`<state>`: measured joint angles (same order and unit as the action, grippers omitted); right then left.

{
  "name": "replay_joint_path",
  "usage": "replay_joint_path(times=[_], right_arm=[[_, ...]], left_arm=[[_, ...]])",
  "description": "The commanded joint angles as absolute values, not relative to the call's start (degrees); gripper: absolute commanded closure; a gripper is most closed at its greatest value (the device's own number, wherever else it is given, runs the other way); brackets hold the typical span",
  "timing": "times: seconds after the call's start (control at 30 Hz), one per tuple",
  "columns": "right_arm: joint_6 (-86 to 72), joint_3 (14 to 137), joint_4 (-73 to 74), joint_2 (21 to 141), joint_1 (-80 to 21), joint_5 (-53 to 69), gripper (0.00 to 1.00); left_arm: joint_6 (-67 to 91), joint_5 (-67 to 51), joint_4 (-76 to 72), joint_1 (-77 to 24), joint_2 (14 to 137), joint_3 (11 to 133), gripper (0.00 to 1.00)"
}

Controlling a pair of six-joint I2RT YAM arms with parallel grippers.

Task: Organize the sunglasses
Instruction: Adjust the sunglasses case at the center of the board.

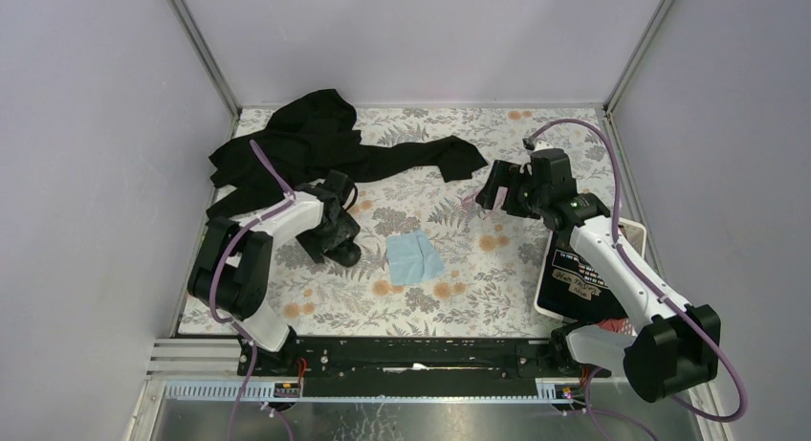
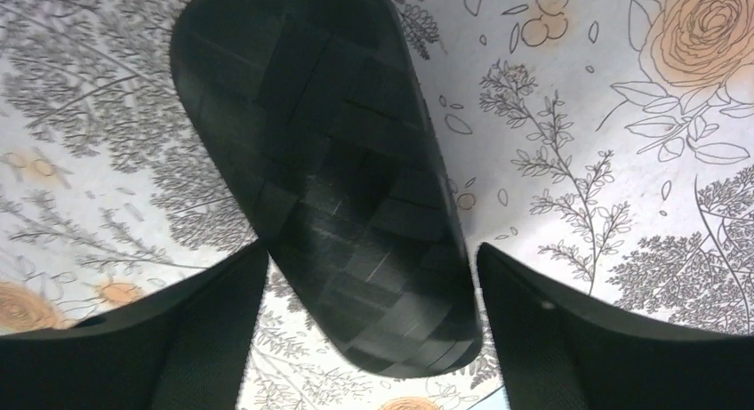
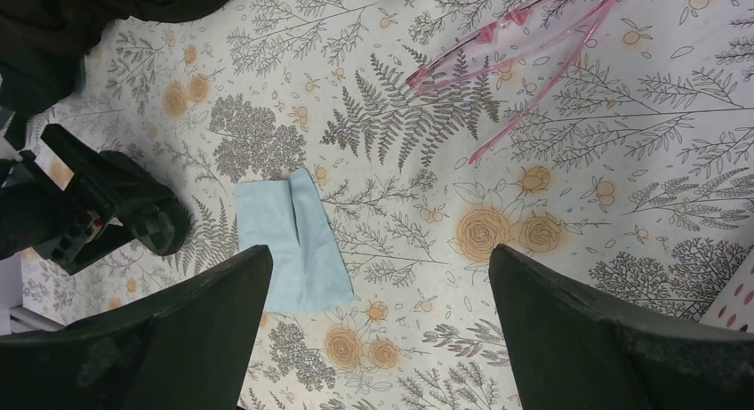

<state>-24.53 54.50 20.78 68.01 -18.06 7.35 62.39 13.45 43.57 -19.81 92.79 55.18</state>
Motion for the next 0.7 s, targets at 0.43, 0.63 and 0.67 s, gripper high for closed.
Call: replay_joint_path(times=[0.43,0.63,0.67], right_arm=[[-26.2,55.8,20.6,69.6,-18.4,10.9,0.0],[-26.1,55.6,20.9,69.2,-18.5,10.8,0.0],[-26.0,55.6,21.0,69.1,-18.5,10.6,0.0]], left_arm=[[34.5,-5.2,26.4,-23.1,94.1,56.5,0.6],[33.0,-4.7,27.4,-24.2,94.0,57.9,0.26],[33.0,-4.8,27.6,-24.2,93.7,58.3,0.21]])
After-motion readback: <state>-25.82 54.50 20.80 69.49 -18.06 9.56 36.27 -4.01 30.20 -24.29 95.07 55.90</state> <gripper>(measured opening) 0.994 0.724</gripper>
